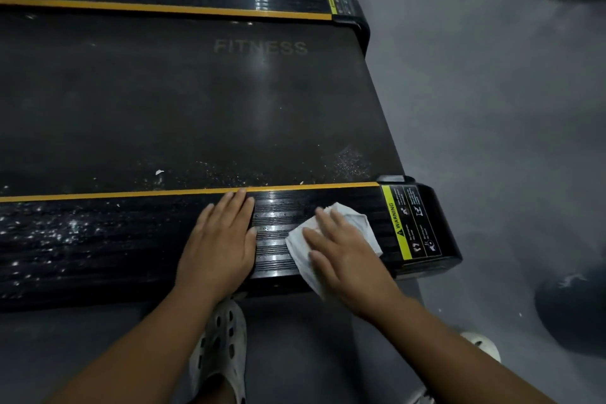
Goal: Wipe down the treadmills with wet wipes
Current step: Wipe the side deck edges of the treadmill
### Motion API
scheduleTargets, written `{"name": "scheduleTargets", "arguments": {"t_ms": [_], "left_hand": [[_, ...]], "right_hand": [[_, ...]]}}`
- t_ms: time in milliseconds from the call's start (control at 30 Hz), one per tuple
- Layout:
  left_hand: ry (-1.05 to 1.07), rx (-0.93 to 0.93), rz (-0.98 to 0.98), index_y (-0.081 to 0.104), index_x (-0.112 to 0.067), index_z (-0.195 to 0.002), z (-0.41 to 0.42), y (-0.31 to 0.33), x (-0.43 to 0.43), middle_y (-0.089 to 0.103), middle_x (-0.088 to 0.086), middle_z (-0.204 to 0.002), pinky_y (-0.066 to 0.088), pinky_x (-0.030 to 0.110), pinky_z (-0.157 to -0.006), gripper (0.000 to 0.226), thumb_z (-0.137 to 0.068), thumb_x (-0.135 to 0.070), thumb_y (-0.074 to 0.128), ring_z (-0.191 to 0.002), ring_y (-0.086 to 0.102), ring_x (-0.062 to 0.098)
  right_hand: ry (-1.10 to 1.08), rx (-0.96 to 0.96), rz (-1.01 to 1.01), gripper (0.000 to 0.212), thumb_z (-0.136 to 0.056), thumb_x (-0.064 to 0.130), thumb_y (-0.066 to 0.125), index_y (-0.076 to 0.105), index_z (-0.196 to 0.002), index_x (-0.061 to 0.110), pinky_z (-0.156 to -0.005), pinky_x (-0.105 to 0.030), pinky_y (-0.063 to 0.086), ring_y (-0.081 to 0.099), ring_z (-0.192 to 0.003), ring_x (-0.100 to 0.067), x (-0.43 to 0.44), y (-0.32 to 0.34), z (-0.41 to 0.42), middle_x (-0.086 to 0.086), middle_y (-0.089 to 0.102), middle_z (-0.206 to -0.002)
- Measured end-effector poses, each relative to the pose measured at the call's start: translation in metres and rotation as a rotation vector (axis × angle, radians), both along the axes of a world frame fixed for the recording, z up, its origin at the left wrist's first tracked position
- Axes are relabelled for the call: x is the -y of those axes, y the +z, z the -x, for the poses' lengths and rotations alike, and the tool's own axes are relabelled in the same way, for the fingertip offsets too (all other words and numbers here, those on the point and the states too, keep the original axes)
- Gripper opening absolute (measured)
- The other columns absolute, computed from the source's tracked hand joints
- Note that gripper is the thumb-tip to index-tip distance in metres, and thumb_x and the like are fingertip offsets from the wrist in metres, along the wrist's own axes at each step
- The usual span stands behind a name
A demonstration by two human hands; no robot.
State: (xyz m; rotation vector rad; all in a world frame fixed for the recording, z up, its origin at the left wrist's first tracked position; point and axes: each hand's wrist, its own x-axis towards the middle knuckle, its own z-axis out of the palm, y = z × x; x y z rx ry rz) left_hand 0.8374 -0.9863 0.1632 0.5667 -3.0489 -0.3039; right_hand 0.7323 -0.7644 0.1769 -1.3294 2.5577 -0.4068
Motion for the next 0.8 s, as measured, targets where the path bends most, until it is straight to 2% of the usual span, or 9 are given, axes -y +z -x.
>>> {"name": "scheduleTargets", "arguments": {"t_ms": [100,200,267,333,400,467,600,700,800], "left_hand": [[0.008,-0.002,0.001,0.037,-0.014,-0.156,0.002,0.0,-0.002,0.027,0.003,-0.166,0.016,0.041,-0.126,0.071,-0.097,-0.046,0.013,-0.154,0.021,0.018],[0.008,-0.003,0.001,0.04,-0.013,-0.154,0.001,0.0,-0.002,0.031,0.004,-0.164,0.019,0.042,-0.125,0.069,-0.097,-0.043,0.018,-0.153,0.025,0.019],[0.012,-0.007,-0.001,0.042,-0.012,-0.153,0.002,0.001,-0.001,0.033,0.005,-0.163,0.02,0.043,-0.124,0.068,-0.097,-0.043,0.02,-0.152,0.027,0.02],[0.012,-0.014,-0.003,0.044,-0.012,-0.152,0.002,0.002,-0.002,0.035,0.006,-0.162,0.022,0.043,-0.124,0.067,-0.097,-0.042,0.021,-0.151,0.028,0.021],[0.003,-0.02,0.004,0.044,-0.012,-0.152,0.002,0.001,-0.001,0.035,0.006,-0.162,0.021,0.043,-0.124,0.066,-0.097,-0.042,0.022,-0.151,0.029,0.021],[0.003,-0.026,0.01,0.044,-0.011,-0.152,0.001,0.0,-0.001,0.036,0.006,-0.162,0.022,0.043,-0.124,0.065,-0.097,-0.041,0.023,-0.151,0.03,0.021],[-0.001,-0.018,0.005,0.045,-0.011,-0.151,0.002,0.001,-0.001,0.036,0.006,-0.161,0.023,0.044,-0.123,0.065,-0.097,-0.04,0.025,-0.15,0.03,0.021],[0.001,-0.016,0.005,0.042,-0.012,-0.152,0.002,0.001,-0.001,0.034,0.005,-0.163,0.022,0.044,-0.124,0.065,-0.097,-0.041,0.023,-0.152,0.027,0.02],[0.0,-0.018,0.007,0.043,-0.012,-0.152,0.002,0.0,-0.001,0.034,0.005,-0.162,0.024,0.044,-0.124,0.065,-0.098,-0.041,0.023,-0.152,0.027,0.019]], "right_hand": [[-0.217,-0.156,0.013,0.05,-0.078,0.012,0.078,0.063,-0.125,0.012,-0.097,-0.044,0.049,0.053,-0.126,-0.039,0.003,0.0,0.002,-0.018,0.054,-0.14],[-0.369,-0.129,-0.123,0.047,-0.064,0.006,0.082,0.064,-0.108,0.008,-0.067,-0.035,0.051,0.058,-0.102,-0.034,0.013,0.0,-0.014,-0.015,0.059,-0.118],[-0.415,-0.138,-0.056,0.032,-0.085,0.017,0.065,0.062,-0.115,0.005,-0.08,-0.041,0.055,0.057,-0.113,-0.039,0.027,-0.007,-0.016,-0.021,0.057,-0.125],[-0.488,-0.097,-0.053,0.059,-0.1,0.04,0.028,0.052,-0.137,0.002,-0.108,-0.05,0.043,0.042,-0.135,-0.042,0.05,-0.011,-0.006,-0.027,0.045,-0.145],[-0.556,-0.068,-0.08,0.075,-0.098,0.053,0.011,0.036,-0.153,0.007,-0.119,-0.052,0.025,0.025,-0.147,-0.042,0.07,-0.016,0.007,-0.028,0.028,-0.158],[-0.467,-0.113,-0.072,0.072,-0.099,0.053,0.013,0.031,-0.156,0.013,-0.12,-0.054,0.021,0.02,-0.15,-0.042,0.076,-0.019,0.007,-0.024,0.022,-0.162],[-0.016,-0.178,-0.08,0.062,-0.105,0.05,0.022,0.032,-0.157,0.017,-0.119,-0.05,0.026,0.023,-0.151,-0.034,0.035,-0.024,-0.02,-0.012,0.025,-0.165],[-0.127,-0.177,-0.079,0.067,-0.103,0.056,0.015,0.032,-0.157,0.02,-0.121,-0.046,0.02,0.022,-0.152,-0.032,0.013,-0.024,0.006,-0.01,0.025,-0.165],[-0.305,-0.12,-0.153,0.077,-0.096,0.058,0.005,0.022,-0.16,0.02,-0.122,-0.049,0.012,0.011,-0.154,-0.035,0.046,-0.019,0.028,-0.012,0.013,-0.168]]}}
